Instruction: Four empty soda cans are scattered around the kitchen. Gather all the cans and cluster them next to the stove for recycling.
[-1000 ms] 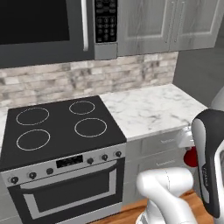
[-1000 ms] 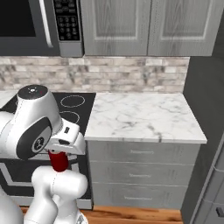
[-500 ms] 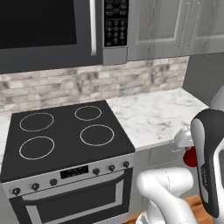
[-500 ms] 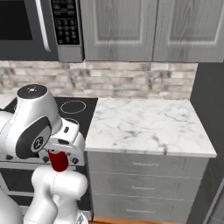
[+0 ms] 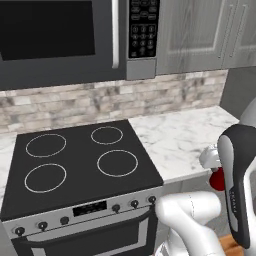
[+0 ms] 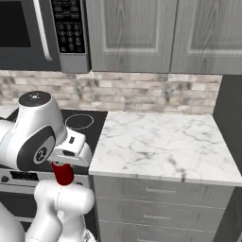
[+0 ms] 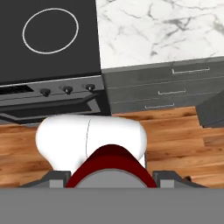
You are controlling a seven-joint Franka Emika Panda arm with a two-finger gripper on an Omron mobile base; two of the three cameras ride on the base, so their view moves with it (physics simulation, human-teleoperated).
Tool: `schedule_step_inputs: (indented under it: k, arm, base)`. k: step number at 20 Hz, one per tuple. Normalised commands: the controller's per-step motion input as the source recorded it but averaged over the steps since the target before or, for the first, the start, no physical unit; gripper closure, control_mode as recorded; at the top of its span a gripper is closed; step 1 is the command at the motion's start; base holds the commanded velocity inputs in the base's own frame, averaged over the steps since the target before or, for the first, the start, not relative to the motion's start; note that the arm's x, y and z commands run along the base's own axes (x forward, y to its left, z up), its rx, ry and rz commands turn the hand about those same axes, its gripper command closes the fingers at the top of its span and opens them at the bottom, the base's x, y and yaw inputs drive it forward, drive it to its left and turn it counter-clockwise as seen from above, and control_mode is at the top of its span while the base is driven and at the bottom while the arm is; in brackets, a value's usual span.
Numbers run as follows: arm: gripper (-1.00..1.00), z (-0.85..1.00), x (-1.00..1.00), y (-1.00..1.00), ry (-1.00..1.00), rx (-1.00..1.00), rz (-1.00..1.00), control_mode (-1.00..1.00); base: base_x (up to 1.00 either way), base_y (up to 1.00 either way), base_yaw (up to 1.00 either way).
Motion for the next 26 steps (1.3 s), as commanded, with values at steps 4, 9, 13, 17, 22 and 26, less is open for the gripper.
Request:
schedule_step_inputs:
  k: [4, 9, 13, 17, 22, 26]
  arm:
    - [1.0, 0.0, 0.0, 0.0, 0.0, 0.0, 0.0, 1.0]
    - [1.0, 0.0, 0.0, 0.0, 0.0, 0.0, 0.0, 1.0]
    - [1.0, 0.0, 0.0, 0.0, 0.0, 0.0, 0.0, 1.0]
    - [1.0, 0.0, 0.0, 0.0, 0.0, 0.0, 0.0, 1.0]
    - [1.0, 0.0, 0.0, -0.02, 0.0, 0.0, 0.01, -1.0]
    - [1.0, -0.1, 0.0, 0.0, -0.02, 0.0, 0.01, -1.0]
  base:
    - [0.37, -0.23, 0.07]
    - [0.09, -0.33, 0.07]
    - [0.0, -0.31, 0.05]
    - [0.0, -0.2, 0.03]
    - [0.0, -0.04, 0.01]
    - [0.0, 0.0, 0.0]
